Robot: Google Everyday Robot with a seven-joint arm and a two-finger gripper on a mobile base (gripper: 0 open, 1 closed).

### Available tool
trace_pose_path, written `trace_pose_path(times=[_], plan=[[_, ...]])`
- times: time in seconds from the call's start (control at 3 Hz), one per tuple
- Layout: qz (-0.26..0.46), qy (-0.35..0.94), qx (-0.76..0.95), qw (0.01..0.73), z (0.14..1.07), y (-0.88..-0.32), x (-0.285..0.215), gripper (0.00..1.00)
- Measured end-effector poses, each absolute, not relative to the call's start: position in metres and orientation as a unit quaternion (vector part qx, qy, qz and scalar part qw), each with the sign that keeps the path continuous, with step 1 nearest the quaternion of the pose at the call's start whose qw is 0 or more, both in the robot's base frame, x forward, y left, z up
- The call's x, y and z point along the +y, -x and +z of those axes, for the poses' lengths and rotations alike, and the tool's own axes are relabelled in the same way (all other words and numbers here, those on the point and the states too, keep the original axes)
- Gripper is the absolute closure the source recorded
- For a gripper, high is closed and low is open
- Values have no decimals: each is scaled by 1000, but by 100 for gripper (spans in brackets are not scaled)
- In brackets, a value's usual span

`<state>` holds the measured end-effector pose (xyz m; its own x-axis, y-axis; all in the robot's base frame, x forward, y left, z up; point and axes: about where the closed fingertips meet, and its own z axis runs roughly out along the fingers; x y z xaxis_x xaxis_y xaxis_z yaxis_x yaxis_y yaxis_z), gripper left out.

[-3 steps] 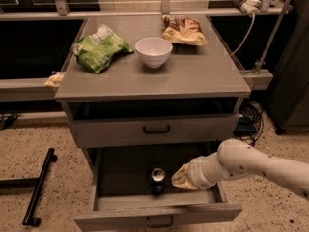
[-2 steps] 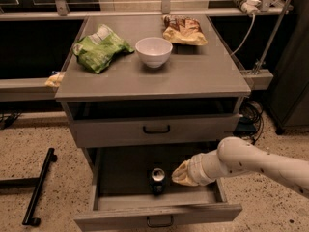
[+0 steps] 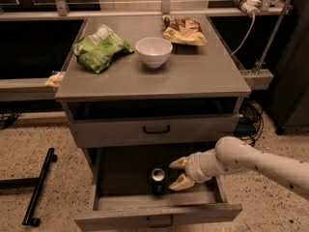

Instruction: Pick pepsi can from middle drawer and place on counter

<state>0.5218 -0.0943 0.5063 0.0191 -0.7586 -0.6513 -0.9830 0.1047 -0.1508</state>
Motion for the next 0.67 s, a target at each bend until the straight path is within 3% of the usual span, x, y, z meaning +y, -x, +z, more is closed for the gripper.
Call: trace_pose_path(times=[0.33,0.67], plan=[[191,646,667,319,499,-530,-88,29],[199,650,654,333,489,-540,-79,30]])
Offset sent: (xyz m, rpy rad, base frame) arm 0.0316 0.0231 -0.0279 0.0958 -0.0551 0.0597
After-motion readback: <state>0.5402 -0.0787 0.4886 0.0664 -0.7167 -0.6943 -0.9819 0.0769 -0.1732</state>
